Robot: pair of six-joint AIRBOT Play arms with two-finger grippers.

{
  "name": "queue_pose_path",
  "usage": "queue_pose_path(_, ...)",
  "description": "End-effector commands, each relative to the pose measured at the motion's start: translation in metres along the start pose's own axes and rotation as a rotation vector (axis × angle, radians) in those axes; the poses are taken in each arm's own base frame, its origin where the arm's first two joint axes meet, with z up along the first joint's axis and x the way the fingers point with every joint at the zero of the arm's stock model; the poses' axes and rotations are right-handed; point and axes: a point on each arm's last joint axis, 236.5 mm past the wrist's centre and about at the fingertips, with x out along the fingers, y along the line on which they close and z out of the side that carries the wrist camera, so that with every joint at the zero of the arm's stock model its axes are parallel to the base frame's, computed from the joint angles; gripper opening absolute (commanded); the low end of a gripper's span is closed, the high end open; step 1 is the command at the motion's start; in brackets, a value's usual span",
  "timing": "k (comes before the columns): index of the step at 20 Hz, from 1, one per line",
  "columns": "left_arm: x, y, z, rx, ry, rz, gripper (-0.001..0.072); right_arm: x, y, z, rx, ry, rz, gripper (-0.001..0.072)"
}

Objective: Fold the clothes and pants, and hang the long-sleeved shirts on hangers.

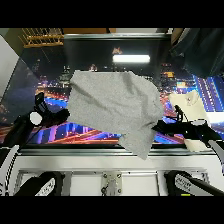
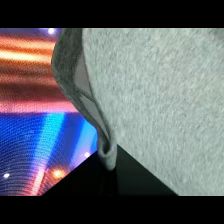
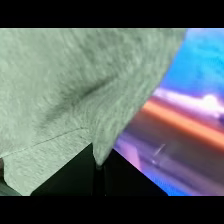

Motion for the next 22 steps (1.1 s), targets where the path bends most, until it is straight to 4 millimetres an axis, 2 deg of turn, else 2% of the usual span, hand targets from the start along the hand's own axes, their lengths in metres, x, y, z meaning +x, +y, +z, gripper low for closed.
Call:
queue_pose_path(1, -0.026, -0.006, 0.025, -0.012, -0.022, -0.009, 0.0008, -0.035, 0.04, 0.028, -0.191, -0.051, 0.025, 0.0017)
queue_pose_path(2, -0.05, -0.016, 0.048, -0.009, -0.081, -0.032, 0.0008, -0.061, 0.066, 0.044, -0.285, -0.094, 0.039, 0.0017)
queue_pose_path(3, -0.083, -0.029, 0.073, 0.002, -0.173, -0.067, 0.0008, -0.091, 0.097, 0.059, -0.379, -0.152, 0.053, 0.0018)
queue_pose_path(5, -0.177, -0.067, 0.12, 0.047, -0.415, -0.168, 0.0008, -0.17, 0.17, 0.085, -0.566, -0.348, 0.064, 0.0018)
queue_pose_path(6, -0.236, -0.088, 0.133, 0.08, -0.552, -0.228, 0.0008, -0.212, 0.205, 0.09, -0.658, -0.462, 0.061, 0.0018)
queue_pose_path(7, -0.292, -0.104, 0.138, 0.11, -0.675, -0.284, 0.0008, -0.258, 0.243, 0.089, -0.752, -0.592, 0.055, 0.0017)
queue_pose_path(8, -0.351, -0.121, 0.134, 0.147, -0.801, -0.346, 0.0008, -0.304, 0.277, 0.082, -0.821, -0.731, 0.054, 0.0018)
queue_pose_path(10, -0.449, -0.142, 0.109, 0.208, -1.009, -0.464, 0.0008, -0.382, 0.33, 0.057, -0.92, -0.986, 0.057, 0.0018)
queue_pose_path(11, -0.487, -0.147, 0.095, 0.23, -1.09, -0.514, 0.0008, -0.419, 0.351, 0.04, -0.954, -1.115, 0.065, 0.0018)
queue_pose_path(12, -0.521, -0.149, 0.078, 0.248, -1.164, -0.561, 0.0007, -0.446, 0.366, 0.022, -0.981, -1.218, 0.071, 0.0018)
queue_pose_path(13, -0.545, -0.149, 0.066, 0.258, -1.218, -0.593, 0.0007, -0.468, 0.376, 0.007, -0.999, -1.301, 0.078, 0.0017)
queue_pose_path(14, -0.561, -0.148, 0.056, 0.264, -1.258, -0.614, 0.0007, -0.481, 0.381, -0.007, -1.01, -1.352, 0.085, 0.0017)
queue_pose_path(15, -0.57, -0.147, 0.051, 0.267, -1.277, -0.623, 0.0007, -0.488, 0.385, -0.017, -0.999, -1.376, 0.106, 0.0017)
queue_pose_path(17, -0.567, -0.147, 0.053, 0.266, -1.27, -0.62, 0.0007, -0.488, 0.386, -0.024, -0.947, -1.36, 0.157, 0.0017)
queue_pose_path(18, -0.557, -0.149, 0.059, 0.264, -1.24, -0.606, 0.0007, -0.482, 0.384, -0.024, -0.936, -1.333, 0.165, 0.0017)
queue_pose_path(20, -0.518, -0.153, 0.08, 0.257, -1.131, -0.555, 0.0007, -0.46, 0.377, -0.01, -0.878, -1.227, 0.185, 0.0017)
queue_pose_path(22, -0.456, -0.155, 0.106, 0.245, -0.964, -0.471, 0.0007, -0.417, 0.359, 0.012, -0.818, -1.035, 0.178, 0.0017)
